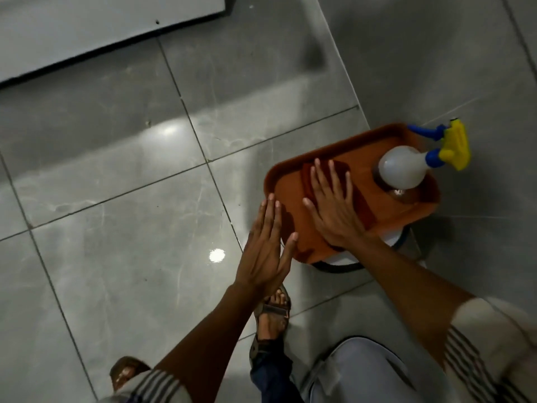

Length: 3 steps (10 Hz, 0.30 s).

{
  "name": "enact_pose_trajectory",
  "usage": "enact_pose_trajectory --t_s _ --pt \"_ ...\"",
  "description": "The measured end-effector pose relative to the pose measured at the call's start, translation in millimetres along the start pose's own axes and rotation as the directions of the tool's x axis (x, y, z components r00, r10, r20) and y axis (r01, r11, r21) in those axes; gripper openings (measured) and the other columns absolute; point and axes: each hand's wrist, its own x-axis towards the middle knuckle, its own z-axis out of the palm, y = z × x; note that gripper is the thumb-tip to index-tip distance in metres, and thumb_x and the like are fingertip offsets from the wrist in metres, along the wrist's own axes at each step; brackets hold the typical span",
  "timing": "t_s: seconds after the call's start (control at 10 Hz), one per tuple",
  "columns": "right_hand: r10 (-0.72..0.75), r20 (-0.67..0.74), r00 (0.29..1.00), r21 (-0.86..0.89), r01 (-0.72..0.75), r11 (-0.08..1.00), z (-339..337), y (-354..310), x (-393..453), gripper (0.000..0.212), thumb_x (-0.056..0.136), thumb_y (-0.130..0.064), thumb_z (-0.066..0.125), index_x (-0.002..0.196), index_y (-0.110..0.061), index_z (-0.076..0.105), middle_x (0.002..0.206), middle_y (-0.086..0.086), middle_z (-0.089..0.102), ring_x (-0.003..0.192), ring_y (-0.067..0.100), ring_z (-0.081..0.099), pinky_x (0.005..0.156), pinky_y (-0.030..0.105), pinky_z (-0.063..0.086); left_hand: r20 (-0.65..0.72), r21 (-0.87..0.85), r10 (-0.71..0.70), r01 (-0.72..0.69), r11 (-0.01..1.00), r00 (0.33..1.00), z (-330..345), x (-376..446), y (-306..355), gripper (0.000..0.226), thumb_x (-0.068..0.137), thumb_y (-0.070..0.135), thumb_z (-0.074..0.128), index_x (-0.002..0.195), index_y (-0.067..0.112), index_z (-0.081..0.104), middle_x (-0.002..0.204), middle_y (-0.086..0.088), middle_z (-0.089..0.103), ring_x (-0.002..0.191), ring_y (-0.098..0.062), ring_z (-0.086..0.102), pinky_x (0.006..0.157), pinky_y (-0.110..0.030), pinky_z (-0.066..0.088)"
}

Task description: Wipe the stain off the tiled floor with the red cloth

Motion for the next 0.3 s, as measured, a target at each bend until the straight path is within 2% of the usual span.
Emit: enact_pose_trajectory --t_s 0.1,0.2,0.3 --pt "-0.113 -0.022 0.993 -0.1 0.111 0.989 5 13 2 0.078 0.118 -0.054 0.021 0.18 -0.011 0.001 0.19 0.009 -0.002 0.177 0.032 0.001 0.139 0.066 0.007 0.0 0.083 0.008 -0.008 0.997 1.0 11 6 -2 0.083 0.114 0.057 0.027 0.178 0.012 -0.002 0.188 -0.004 -0.017 0.176 -0.019 -0.014 0.141 -0.034 -0.001" --pt "-0.185 0.032 0.982 -0.139 0.187 0.972 -7 17 8 0.081 0.117 -0.055 0.025 0.18 -0.01 0.002 0.19 0.01 -0.003 0.177 0.032 0.0 0.139 0.067 0.007 0.019 0.119 0.0 -0.003 0.993 1.0 11 8 -3 0.086 0.113 0.058 0.025 0.177 0.009 -0.003 0.185 -0.005 -0.024 0.175 -0.022 -0.018 0.141 -0.032 -0.008" --pt "-0.128 0.072 0.989 -0.114 0.136 0.984 -23 4 3 0.086 0.114 -0.06 0.024 0.18 -0.01 -0.001 0.19 0.011 -0.007 0.176 0.033 -0.005 0.138 0.068 0.004 0.04 0.11 -0.009 0.005 0.994 0.999 2 6 9 0.086 0.111 0.059 0.02 0.177 0.01 -0.006 0.184 -0.006 -0.026 0.174 -0.021 -0.022 0.142 -0.037 -0.01"
